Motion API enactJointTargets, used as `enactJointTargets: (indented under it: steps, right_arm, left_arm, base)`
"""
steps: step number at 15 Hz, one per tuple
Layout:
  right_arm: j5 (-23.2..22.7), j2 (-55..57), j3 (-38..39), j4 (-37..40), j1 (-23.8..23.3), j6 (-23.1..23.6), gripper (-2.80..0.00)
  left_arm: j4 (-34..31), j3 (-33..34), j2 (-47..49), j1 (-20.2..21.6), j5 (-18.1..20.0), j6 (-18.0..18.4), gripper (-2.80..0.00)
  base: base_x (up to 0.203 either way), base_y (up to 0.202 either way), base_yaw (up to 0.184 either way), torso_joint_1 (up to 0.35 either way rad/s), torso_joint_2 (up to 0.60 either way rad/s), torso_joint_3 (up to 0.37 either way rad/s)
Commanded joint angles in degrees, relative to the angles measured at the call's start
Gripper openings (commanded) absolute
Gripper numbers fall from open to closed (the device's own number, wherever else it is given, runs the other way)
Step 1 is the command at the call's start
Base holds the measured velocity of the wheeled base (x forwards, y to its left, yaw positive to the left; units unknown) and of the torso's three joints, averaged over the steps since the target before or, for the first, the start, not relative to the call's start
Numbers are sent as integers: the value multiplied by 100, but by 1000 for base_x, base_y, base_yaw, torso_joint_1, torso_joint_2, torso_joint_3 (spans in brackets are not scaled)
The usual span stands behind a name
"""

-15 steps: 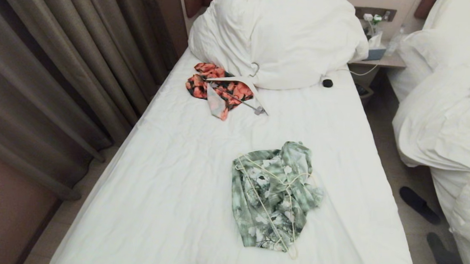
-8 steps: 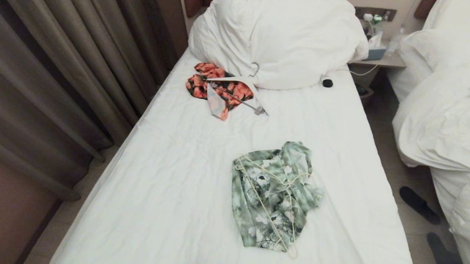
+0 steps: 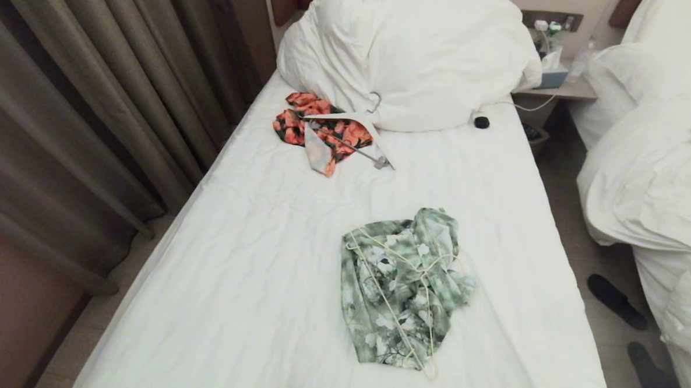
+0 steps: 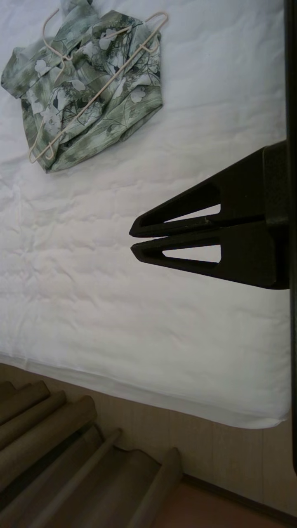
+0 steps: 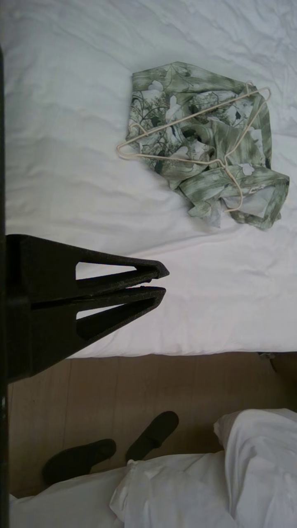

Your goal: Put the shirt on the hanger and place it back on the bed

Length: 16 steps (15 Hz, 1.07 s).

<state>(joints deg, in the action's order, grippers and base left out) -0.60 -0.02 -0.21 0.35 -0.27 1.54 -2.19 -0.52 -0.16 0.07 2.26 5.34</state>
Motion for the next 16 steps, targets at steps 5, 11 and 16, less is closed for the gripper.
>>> enactJointTargets:
  steps: [5, 11, 16]
  right_arm:
    - [-19, 2, 3, 0, 0, 5, -280]
    - [-19, 2, 3, 0, 0, 4, -280]
    - [-2, 2, 3, 0, 0, -4, -280]
  left_arm:
    - [0, 0, 7, 1, 3, 2, -280]
    - [-8, 0, 7, 1, 3, 2, -280]
    - [-9, 0, 16, 1, 3, 2, -280]
  base:
    - [0, 0, 0, 0, 0, 0]
    - [0, 0, 0, 0, 0, 0]
    - [0, 0, 0, 0, 0, 0]
